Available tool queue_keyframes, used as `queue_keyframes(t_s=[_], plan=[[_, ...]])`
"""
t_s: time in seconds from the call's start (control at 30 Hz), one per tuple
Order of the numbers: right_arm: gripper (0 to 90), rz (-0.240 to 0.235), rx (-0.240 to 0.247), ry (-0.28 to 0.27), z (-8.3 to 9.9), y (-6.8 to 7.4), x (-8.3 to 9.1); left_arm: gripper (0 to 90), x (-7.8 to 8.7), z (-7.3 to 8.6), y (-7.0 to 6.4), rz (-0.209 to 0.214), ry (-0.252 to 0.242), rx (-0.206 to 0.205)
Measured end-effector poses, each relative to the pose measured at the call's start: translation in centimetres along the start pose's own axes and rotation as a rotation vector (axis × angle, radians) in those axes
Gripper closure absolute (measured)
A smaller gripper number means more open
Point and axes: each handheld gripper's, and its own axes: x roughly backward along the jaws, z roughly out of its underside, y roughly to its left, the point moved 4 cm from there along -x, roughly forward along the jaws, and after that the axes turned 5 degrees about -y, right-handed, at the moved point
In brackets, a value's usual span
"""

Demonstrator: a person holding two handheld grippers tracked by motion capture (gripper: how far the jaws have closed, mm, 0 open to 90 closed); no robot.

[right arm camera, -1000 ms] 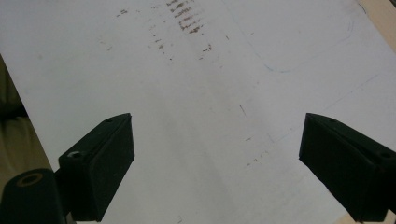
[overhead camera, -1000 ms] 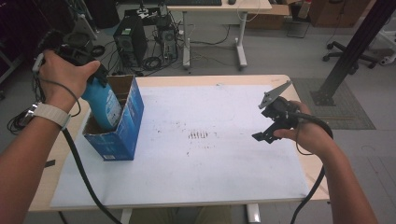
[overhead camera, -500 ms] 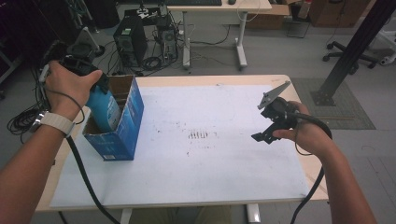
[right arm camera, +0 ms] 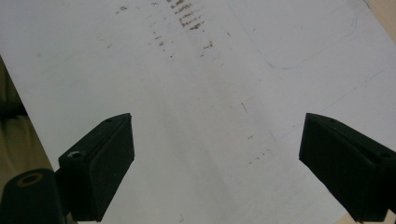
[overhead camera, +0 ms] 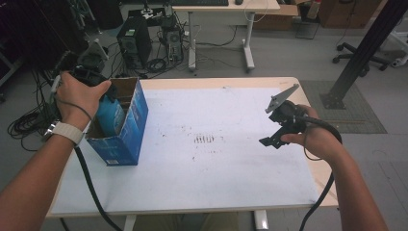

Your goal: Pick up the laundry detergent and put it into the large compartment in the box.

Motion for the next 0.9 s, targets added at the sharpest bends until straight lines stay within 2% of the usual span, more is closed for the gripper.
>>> queue_keyframes(t_s=[0.3, 0.67, 0.9], plan=[[10.4, -0.004, 0.000, -0.001, -0.1, 0.0, -0.2, 38.0, -1.3, 0.5, -0.3, -0.006, -0.003, -0.007], [10.4, -0.005, 0.000, 0.006, 0.0, 0.0, -0.3, 38.0, -2.4, 1.0, -0.5, 0.009, -0.004, -0.009], [10.4, -0.004, -0.004, 0.004, 0.0, 0.0, -0.3, 38.0, -2.7, 1.1, -0.7, -0.011, -0.012, -0.025]])
